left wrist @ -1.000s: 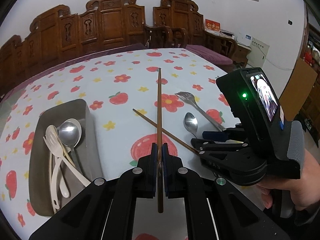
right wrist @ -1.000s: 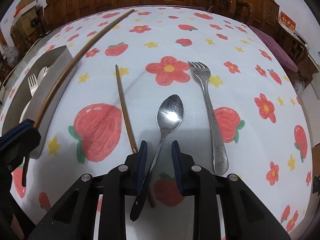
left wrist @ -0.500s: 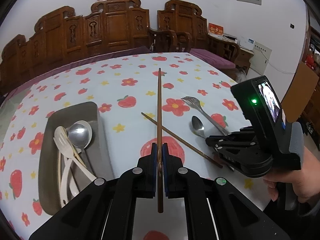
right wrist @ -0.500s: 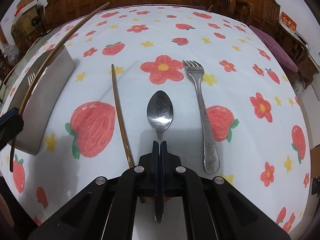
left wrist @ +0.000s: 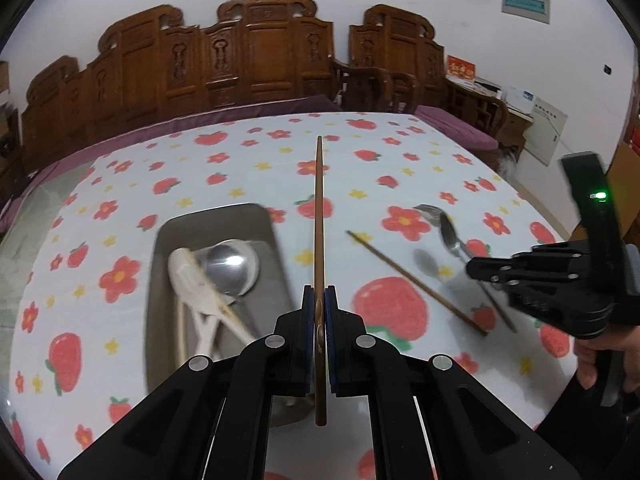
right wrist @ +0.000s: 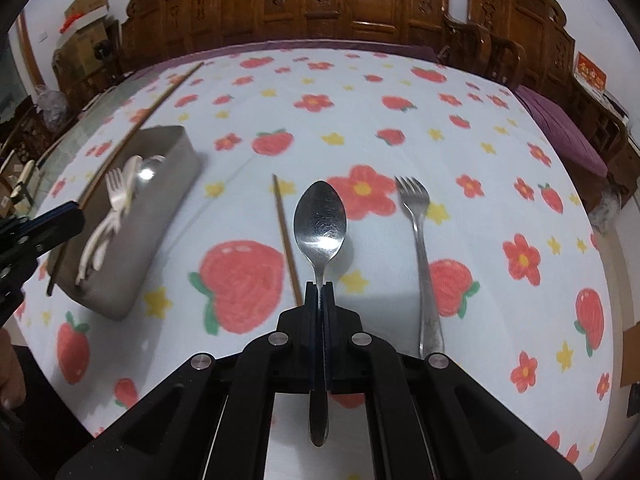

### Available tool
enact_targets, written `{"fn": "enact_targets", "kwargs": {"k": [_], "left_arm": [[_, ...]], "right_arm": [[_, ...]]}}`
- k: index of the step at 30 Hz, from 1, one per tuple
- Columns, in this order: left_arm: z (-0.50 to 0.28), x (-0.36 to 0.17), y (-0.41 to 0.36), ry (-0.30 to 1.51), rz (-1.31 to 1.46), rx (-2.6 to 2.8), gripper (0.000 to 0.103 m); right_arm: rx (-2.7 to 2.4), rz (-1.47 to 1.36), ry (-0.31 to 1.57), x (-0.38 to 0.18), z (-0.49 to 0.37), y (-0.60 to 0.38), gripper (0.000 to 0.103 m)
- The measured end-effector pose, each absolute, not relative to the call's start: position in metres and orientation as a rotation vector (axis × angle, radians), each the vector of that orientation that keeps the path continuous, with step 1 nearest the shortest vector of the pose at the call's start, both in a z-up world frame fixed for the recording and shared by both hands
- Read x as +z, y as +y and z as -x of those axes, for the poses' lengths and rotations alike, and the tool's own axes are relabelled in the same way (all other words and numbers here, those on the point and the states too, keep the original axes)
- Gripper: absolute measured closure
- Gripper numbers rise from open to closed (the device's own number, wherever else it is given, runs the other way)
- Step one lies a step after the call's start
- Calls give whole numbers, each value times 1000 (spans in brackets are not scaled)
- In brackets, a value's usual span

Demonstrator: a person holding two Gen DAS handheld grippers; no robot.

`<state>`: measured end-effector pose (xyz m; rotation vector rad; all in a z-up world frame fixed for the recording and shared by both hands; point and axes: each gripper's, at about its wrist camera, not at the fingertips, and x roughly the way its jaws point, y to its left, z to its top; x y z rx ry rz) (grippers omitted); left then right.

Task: Organize utensils
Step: 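Lower the chopstick into the tray with the left gripper while the right carries the metal spoon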

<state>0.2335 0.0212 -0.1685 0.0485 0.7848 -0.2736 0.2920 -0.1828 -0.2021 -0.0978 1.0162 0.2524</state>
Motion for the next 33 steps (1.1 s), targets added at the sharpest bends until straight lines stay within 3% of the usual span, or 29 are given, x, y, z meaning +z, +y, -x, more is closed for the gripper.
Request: {"fn": "enact_targets", "kwargs": {"k": [20, 27, 29, 31, 33], "left_arm": [[-259, -214, 66, 990, -83, -187, 99], [-259, -207, 74, 974, -46, -181, 98], [-258, -201, 79, 953, -31, -177, 96], [-258, -196, 82, 939, -19, -171, 82], [-257, -191, 87, 922, -9, -165, 81]], "right_arm": [[363, 123, 970, -177, -290, -131, 99], [379, 122, 967, -172, -289, -122, 99], [387, 125, 963, -170, -289, -117, 99], [395, 129, 960, -168, -289, -113, 99], [402, 130, 958, -167, -290, -108, 99]]}}
